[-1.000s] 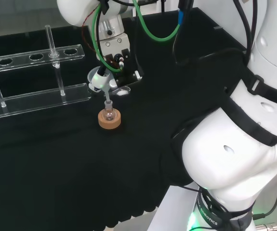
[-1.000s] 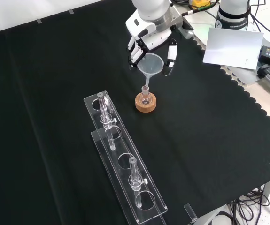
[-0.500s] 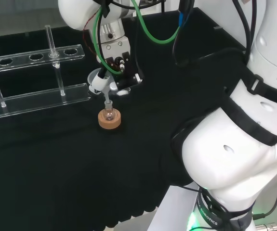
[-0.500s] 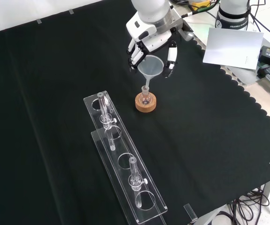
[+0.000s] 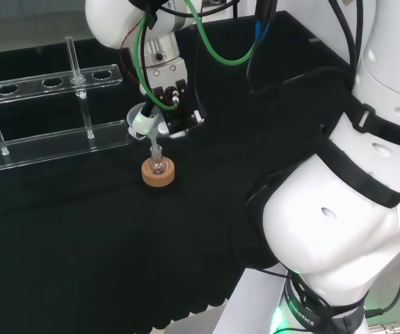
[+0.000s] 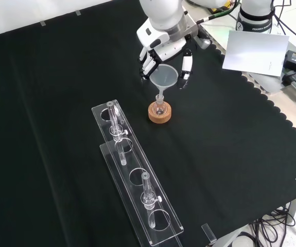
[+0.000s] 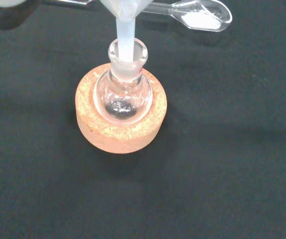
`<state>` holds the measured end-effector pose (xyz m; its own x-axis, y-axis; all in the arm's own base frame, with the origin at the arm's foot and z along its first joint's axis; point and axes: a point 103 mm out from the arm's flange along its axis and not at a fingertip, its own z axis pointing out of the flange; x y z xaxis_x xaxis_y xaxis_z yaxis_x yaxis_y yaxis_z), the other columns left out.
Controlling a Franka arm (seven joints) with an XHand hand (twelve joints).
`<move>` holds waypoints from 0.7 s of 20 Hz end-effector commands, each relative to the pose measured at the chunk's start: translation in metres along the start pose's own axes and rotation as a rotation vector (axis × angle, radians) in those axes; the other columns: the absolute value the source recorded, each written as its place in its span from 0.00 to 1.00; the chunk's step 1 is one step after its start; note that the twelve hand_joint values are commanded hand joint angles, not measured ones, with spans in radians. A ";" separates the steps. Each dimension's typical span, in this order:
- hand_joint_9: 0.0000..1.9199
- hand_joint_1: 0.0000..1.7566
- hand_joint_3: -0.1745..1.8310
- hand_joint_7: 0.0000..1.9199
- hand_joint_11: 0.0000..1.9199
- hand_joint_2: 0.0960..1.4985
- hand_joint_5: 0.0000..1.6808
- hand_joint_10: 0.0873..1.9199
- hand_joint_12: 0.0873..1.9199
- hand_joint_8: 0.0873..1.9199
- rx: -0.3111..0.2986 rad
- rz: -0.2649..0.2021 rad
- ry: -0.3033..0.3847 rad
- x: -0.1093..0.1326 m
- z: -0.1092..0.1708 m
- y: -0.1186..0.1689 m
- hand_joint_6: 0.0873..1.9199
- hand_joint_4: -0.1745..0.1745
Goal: Place the funnel on the round-bottom flask.
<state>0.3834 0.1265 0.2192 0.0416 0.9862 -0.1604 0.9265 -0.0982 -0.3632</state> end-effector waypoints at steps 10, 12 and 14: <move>0.56 0.45 0.33 0.41 0.36 0.47 0.35 0.27 0.60 0.40 0.033 0.000 0.013 0.000 0.020 0.012 0.31 0.32; 0.56 0.44 0.33 0.41 0.36 0.47 0.35 0.27 0.61 0.40 0.039 0.004 0.012 0.003 0.024 0.013 0.31 0.33; 0.55 0.44 0.33 0.41 0.36 0.47 0.35 0.27 0.61 0.40 0.043 0.001 0.023 -0.001 0.025 0.014 0.31 0.33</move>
<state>0.3858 0.1230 0.2001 0.0497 0.9871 -0.1520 0.9149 -0.1060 -0.3895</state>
